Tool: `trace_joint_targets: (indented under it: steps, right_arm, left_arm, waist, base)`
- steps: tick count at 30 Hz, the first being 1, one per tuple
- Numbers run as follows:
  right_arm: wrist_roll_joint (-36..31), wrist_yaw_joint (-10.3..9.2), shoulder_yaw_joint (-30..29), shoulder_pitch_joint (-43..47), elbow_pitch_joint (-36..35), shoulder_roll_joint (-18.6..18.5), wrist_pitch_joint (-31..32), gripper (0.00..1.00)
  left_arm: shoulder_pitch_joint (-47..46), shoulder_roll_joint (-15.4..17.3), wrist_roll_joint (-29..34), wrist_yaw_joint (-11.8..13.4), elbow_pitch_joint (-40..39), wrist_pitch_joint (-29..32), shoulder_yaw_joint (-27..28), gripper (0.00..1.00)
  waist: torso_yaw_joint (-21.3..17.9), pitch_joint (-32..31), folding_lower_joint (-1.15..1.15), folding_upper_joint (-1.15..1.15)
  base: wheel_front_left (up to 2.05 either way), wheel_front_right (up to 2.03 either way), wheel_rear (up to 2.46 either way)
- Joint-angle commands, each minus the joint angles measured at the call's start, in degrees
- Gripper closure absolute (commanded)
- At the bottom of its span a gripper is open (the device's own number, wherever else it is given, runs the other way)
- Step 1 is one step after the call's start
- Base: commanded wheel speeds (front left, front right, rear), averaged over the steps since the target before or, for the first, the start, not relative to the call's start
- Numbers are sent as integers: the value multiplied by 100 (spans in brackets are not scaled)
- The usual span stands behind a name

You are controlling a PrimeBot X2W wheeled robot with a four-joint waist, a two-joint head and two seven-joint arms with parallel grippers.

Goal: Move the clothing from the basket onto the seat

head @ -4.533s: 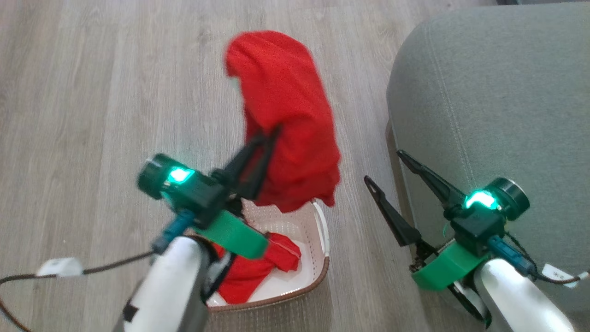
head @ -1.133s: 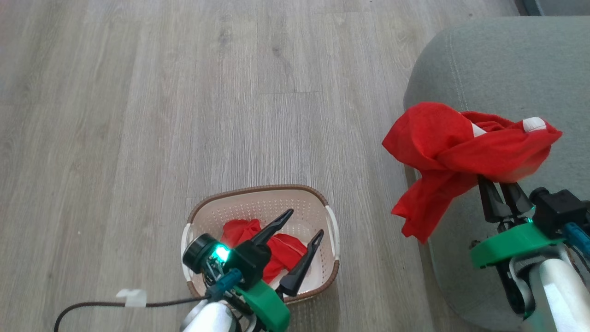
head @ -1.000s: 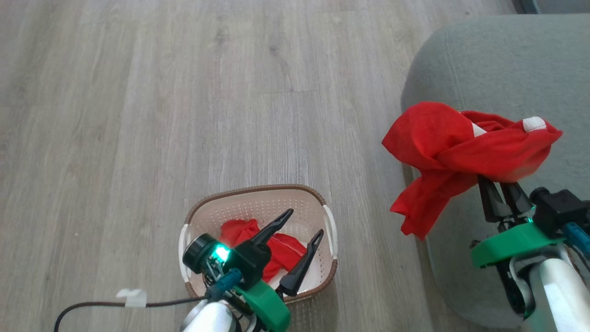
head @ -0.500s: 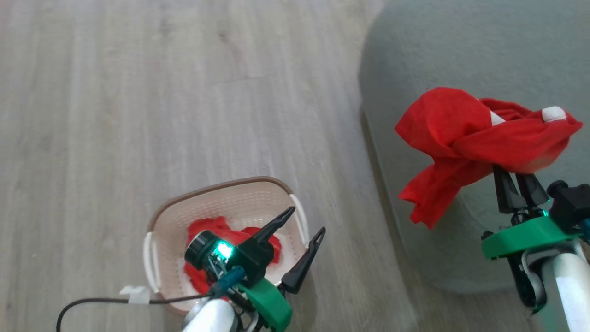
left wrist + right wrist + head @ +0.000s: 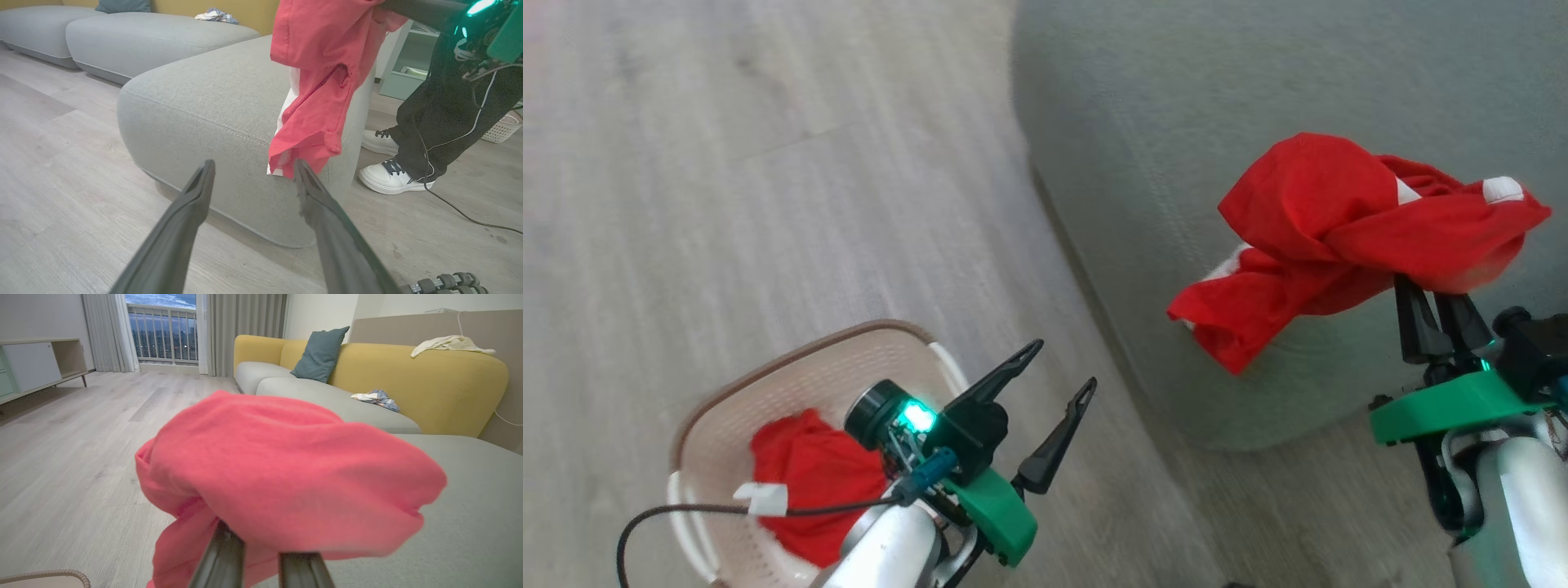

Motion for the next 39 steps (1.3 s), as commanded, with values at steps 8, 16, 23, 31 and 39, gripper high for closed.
trace_joint_targets:
  steps: [8, 16, 23, 31, 39]
  right_arm:
    - [59, -1, 44, -196, -194, 4, -38, 100]
    - [110, -1, -178, -366, -211, 20, -38, 100]
    - [-16, -1, -533, -1017, -483, -402, -38, 100]
    - [82, -1, -992, -2341, -416, -1382, -38, 100]
    - [194, -1, -990, -3611, 185, -1978, -38, 100]
  left_arm:
    - [-223, -18, 76, -4, -186, -29, 98, 0]
    - [-339, -25, 115, -4, -165, -29, -29, 0]
    - [-506, 28, 189, -4, -176, -29, -93, 0]
    - [-919, 189, 290, -4, -156, -29, -366, 0]
    - [-1258, 359, 411, -4, -29, -29, -642, 0]
  waist:
    - [-469, 131, 0, 0]
    - [-380, 190, 0, 0]
    - [-211, 521, 0, 0]
    - [36, 1333, 0, 0]
    - [182, 2005, 0, 0]
  base:
    - [0, 0, 0]
    - [0, 0, 0]
    - [0, 0, 0]
    - [0, 0, 0]
    - [0, 0, 0]
